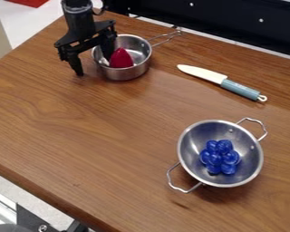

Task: Move the left silver pot to the left side of the other silver pot

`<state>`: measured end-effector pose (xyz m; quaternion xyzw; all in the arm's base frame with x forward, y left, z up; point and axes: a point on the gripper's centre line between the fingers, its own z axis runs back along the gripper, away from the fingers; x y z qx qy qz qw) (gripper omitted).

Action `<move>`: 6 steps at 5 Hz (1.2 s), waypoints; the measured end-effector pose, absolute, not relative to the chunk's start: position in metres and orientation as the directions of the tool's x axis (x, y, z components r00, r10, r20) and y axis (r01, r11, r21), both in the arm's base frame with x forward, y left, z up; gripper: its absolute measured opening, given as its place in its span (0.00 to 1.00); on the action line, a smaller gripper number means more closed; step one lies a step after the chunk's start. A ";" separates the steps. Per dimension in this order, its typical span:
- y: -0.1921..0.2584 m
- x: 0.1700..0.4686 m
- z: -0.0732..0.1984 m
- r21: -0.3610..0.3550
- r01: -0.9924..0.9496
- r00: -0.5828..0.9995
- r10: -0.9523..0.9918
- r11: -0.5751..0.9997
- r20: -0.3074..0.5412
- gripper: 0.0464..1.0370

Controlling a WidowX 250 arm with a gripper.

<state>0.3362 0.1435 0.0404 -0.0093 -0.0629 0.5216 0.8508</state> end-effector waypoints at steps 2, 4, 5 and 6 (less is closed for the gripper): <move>0.140 0.338 0.040 -0.101 -0.866 0.483 0.871 0.491 0.089 0.40; 0.142 0.336 0.040 -0.127 -0.847 0.513 0.856 0.517 0.064 0.04; 0.144 0.335 0.039 -0.143 -0.829 0.537 0.841 0.541 0.069 0.02; 0.146 0.331 0.040 -0.167 -0.824 0.541 0.840 0.541 0.045 0.02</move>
